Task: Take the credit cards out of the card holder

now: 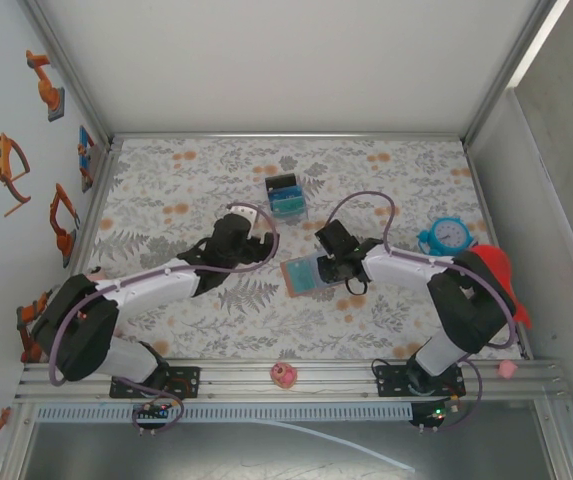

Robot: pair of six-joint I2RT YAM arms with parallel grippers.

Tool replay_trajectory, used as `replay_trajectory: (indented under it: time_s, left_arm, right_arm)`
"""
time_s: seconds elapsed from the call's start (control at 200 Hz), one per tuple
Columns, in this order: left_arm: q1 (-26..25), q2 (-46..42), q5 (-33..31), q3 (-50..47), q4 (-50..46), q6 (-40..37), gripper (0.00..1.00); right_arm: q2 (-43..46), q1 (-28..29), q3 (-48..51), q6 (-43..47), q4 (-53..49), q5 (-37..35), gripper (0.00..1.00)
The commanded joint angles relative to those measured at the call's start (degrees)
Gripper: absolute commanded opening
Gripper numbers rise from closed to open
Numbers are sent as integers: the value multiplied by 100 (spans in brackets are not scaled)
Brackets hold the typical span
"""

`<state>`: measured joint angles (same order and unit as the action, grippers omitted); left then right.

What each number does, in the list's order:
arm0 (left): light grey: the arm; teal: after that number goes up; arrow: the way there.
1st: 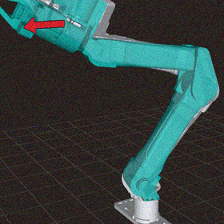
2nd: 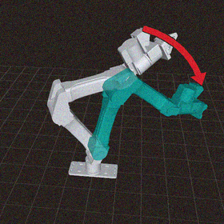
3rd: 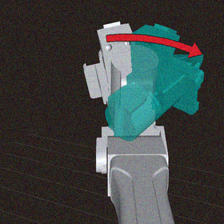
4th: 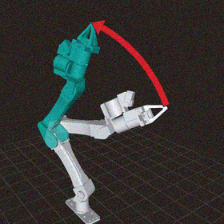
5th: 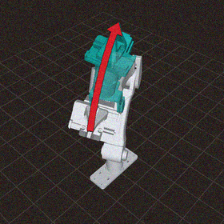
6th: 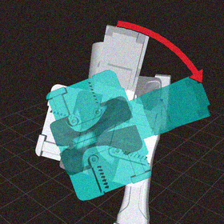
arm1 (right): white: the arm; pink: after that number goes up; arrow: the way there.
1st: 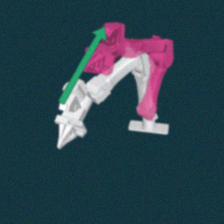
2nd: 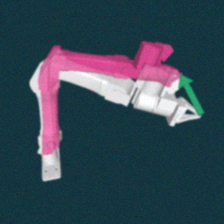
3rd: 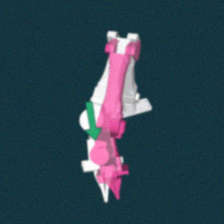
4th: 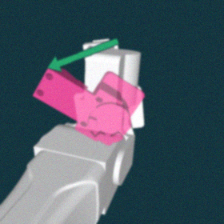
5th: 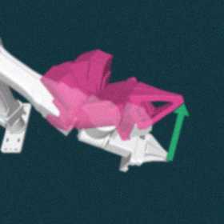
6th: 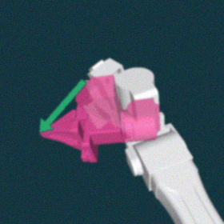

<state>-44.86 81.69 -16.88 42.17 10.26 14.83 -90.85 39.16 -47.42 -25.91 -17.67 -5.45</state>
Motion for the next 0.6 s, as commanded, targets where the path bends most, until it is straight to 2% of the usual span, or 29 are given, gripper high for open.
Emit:
replay_trajectory:
  time_s: [0.0,0.15,0.371,0.456,0.596]
  left_arm:
    - [-65,245,235,209,-429,-206,97]
    - [-264,507,319,263,-555,-285,97]
    - [-679,753,211,227,-423,-72,97]
    - [-864,923,103,261,-355,42,97]
    - [-991,1231,30,307,-154,236,97]
  right_arm:
    - [267,-207,139,-168,-131,-46,29]
    - [615,-259,167,-192,-220,37,35]
    - [1110,-295,10,-336,-616,-167,36]
    - [1201,-303,-55,-347,-606,81,35]
    - [1135,-329,-194,-427,-620,521,26]
